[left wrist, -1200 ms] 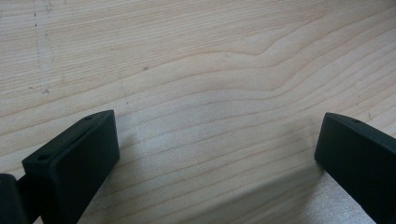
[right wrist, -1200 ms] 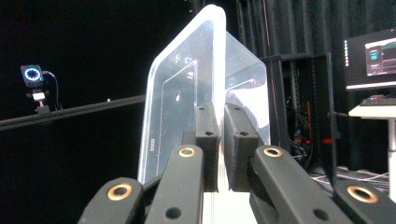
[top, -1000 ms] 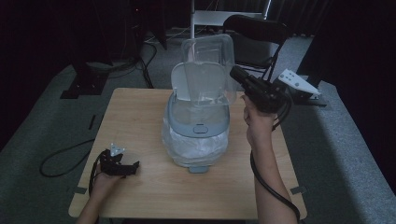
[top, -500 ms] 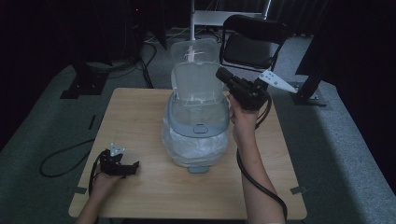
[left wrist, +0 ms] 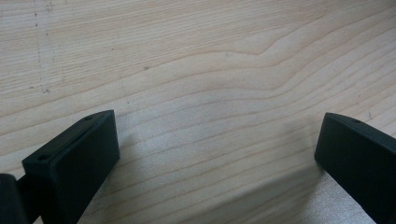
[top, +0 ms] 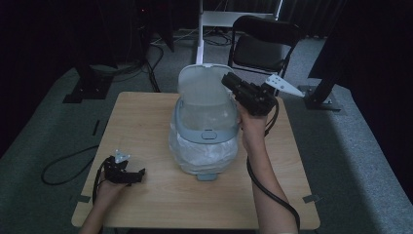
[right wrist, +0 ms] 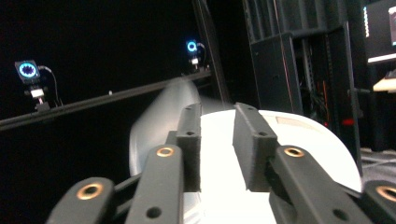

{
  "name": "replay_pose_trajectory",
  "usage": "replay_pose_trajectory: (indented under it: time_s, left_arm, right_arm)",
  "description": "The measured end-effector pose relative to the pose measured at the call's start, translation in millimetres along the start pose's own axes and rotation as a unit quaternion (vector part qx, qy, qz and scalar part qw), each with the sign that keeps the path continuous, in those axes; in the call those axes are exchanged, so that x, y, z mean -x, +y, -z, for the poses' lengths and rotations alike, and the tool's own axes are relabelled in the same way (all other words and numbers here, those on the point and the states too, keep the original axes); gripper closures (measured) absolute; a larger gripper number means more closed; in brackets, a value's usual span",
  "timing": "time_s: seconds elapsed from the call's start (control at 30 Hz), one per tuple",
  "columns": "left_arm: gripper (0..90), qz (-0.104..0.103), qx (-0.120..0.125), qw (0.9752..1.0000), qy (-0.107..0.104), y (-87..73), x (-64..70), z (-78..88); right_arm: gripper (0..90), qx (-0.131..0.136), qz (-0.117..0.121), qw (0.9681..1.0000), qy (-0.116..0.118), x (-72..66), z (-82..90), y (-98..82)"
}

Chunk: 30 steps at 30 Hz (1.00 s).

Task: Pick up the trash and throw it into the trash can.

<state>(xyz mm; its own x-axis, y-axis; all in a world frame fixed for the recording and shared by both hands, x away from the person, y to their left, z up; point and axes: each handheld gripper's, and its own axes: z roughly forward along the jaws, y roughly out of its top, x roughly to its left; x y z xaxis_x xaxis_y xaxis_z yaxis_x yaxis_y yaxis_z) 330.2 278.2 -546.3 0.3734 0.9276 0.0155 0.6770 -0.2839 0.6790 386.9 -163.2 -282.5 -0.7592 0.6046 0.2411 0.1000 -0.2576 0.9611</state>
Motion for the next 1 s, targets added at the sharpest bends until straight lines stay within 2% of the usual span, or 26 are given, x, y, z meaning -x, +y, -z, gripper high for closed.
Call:
replay_pose_trajectory:
  time_s: [0.2,0.33,0.4,0.47,0.5,0.6,0.77,0.87,0.97,1.0]
  left_arm:
    - [0.7,0.001,0.000,1.0000,0.000,-0.1,0.0,0.0]
    - [0.7,0.001,0.000,1.0000,0.000,-0.1,0.0,0.0]
    - [0.7,0.001,0.000,1.0000,0.001,-0.1,0.0,0.0]
    - [0.7,0.001,0.000,1.0000,0.000,-0.1,0.0,0.0]
    - [0.7,0.001,0.000,1.0000,0.000,-0.1,0.0,0.0]
    - [0.7,0.001,0.000,1.0000,0.001,-0.1,0.0,0.0]
    - [0.7,0.001,0.000,1.0000,0.001,-0.1,0.0,0.0]
    - [0.7,0.001,0.000,1.0000,0.001,-0.1,0.0,0.0]
    - [0.7,0.002,0.000,1.0000,0.002,-0.1,0.0,0.0]
    - [0.7,0.002,0.001,1.0000,0.002,-0.1,0.0,0.0]
  right_arm:
    - [63.9,-0.014,0.003,0.9999,0.000,-1.4,1.4,-0.4]
    - [45.4,-0.023,0.000,0.9997,0.000,-1.2,1.7,0.0]
    - [33.1,-0.033,0.001,0.9994,-0.006,-1.3,1.4,-0.2]
    - [25.8,-0.033,0.000,0.9994,-0.006,0.4,3.2,-1.3]
    - [20.0,-0.038,-0.002,0.9992,0.005,2.1,4.4,-2.0]
    - [12.9,-0.056,-0.008,0.9983,0.009,6.5,7.3,-3.8]
    - [13.2,-0.075,-0.025,0.9967,-0.019,16.8,13.7,-8.2]
    - [14.0,-0.084,-0.017,0.9956,-0.038,21.4,19.7,-10.0]
    - [14.5,-0.091,-0.015,0.9948,-0.043,24.7,24.1,-10.8]
    - [15.1,-0.094,-0.009,0.9940,-0.054,27.8,28.1,-12.1]
